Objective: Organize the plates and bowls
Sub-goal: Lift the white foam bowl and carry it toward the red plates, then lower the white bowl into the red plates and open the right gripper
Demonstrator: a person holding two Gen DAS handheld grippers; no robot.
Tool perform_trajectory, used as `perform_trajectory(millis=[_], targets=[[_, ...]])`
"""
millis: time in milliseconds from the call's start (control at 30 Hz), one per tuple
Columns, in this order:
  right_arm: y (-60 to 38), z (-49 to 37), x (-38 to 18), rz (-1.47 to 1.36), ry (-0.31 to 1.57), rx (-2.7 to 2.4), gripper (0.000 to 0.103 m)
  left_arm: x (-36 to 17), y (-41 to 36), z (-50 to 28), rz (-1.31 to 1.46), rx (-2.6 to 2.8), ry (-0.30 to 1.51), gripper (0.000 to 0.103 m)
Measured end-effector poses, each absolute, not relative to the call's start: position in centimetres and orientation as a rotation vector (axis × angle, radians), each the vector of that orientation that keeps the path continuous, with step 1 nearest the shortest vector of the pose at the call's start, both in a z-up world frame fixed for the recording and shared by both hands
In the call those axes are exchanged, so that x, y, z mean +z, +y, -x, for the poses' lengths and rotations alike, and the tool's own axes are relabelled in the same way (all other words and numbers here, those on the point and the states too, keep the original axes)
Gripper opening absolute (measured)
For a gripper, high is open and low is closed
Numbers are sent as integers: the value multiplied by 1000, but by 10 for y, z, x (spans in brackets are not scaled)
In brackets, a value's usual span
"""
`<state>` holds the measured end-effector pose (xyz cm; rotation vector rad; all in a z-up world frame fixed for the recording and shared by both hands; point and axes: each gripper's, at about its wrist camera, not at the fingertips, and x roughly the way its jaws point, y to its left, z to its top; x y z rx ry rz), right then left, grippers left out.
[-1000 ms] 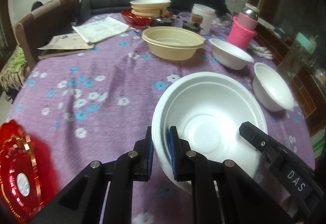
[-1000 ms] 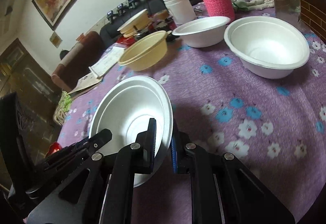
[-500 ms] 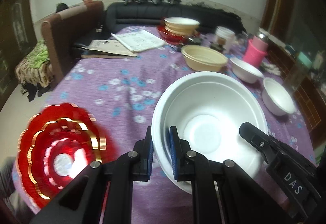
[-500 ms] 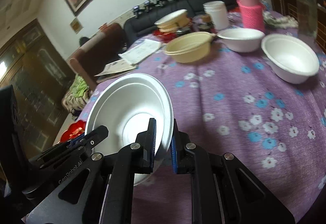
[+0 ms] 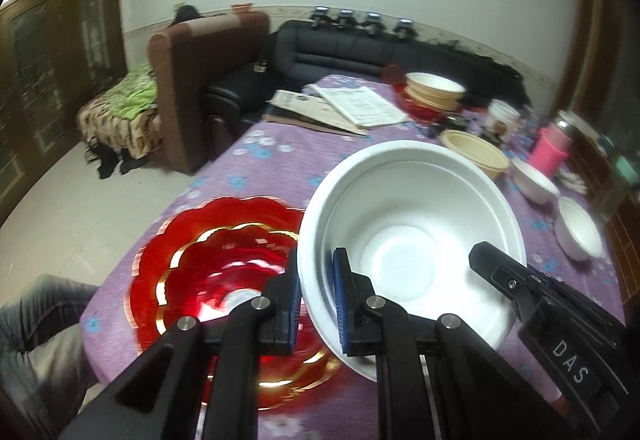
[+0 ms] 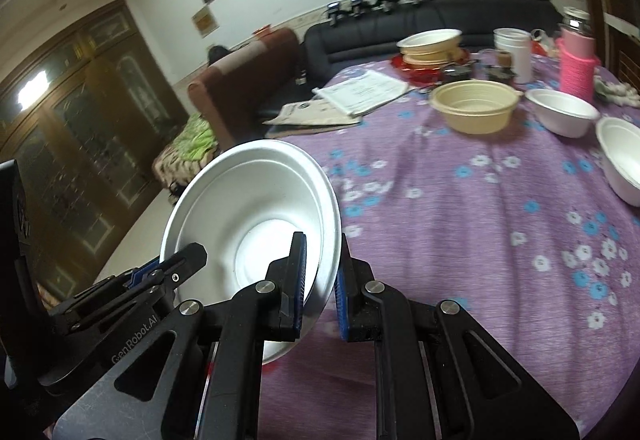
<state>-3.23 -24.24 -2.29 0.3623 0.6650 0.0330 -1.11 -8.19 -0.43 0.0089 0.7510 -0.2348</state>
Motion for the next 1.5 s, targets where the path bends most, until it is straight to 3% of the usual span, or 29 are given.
perform_trajectory(millis=[1033, 1167, 1333, 1467, 1500], targets=[[-142, 2, -88, -72, 759, 117, 16, -51, 1, -5, 53, -14, 870, 17], [-143, 8, -89, -43, 700, 125, 26, -53, 13, -9, 80, 14, 873, 17], [-165, 15, -79, -112, 627, 111, 26, -54, 20, -12, 82, 61, 869, 17], [-196, 14, -78, -212, 609, 59, 46, -55, 23, -13, 74, 94, 862, 17], [-204, 12, -79, -248, 617, 49, 46, -55, 24, -13, 78, 101, 863, 17]])
